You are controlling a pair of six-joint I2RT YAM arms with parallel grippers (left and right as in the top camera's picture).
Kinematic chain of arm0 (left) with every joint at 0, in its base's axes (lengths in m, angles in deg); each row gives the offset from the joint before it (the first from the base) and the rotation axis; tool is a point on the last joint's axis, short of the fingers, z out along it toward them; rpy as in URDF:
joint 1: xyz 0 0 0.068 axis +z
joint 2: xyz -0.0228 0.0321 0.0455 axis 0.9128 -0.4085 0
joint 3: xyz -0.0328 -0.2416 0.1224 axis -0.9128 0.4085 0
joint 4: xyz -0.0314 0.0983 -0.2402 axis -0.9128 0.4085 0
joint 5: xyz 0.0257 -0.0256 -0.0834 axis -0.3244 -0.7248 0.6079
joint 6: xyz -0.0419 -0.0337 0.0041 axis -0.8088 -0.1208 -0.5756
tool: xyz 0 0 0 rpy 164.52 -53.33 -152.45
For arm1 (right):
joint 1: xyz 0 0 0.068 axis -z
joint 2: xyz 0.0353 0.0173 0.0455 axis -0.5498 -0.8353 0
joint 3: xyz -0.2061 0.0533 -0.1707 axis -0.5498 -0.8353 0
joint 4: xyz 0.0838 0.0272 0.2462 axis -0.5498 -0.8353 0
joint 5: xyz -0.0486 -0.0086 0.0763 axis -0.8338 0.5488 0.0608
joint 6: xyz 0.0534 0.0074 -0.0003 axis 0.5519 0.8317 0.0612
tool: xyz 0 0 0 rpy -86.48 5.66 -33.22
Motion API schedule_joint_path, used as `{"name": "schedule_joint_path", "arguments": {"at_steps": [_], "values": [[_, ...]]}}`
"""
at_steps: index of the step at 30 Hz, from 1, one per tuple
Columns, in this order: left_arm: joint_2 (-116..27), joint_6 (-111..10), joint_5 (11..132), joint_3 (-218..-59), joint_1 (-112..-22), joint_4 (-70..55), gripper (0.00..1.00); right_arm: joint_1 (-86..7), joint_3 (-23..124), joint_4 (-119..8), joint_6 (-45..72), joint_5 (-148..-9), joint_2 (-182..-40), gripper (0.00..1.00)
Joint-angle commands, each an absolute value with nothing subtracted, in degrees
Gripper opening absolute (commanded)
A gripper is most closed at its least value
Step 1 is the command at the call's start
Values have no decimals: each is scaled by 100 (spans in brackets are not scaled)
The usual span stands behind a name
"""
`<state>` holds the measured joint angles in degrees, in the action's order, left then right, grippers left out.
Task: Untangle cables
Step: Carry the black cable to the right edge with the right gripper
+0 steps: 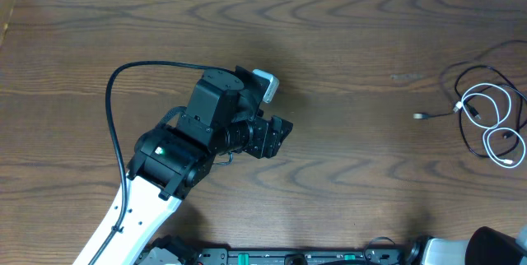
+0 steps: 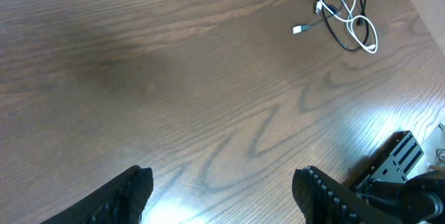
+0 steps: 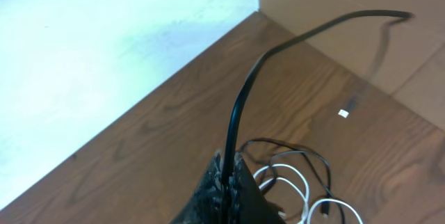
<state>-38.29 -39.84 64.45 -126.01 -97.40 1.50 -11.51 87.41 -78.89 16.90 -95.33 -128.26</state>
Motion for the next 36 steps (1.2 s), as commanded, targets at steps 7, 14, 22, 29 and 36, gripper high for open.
{"name": "schedule_joint_path", "arguments": {"at_steps": [7, 14, 22, 29, 36], "values": [[-3829, -3953, 6495, -12689, -9720, 187, 69, -1116, 8754, -7725, 1808, -10304, -12782, 1], [-3829, -3953, 6495, -12689, -9720, 224, 70, -1116, 8754, -6764, 1781, -11391, -12782, 1], [-3829, -3953, 6495, -12689, -9720, 226, 69, -1116, 8754, -5927, 1534, -12000, -12782, 1], [-3829, -3953, 6495, -12689, -9720, 226, 68, -1124, 8754, -5688, 1355, -12223, -12782, 1], [-3829, -3953, 6495, -12689, -9720, 224, 68, -1127, 8732, -7024, 1362, -11194, -12909, 1]]}}
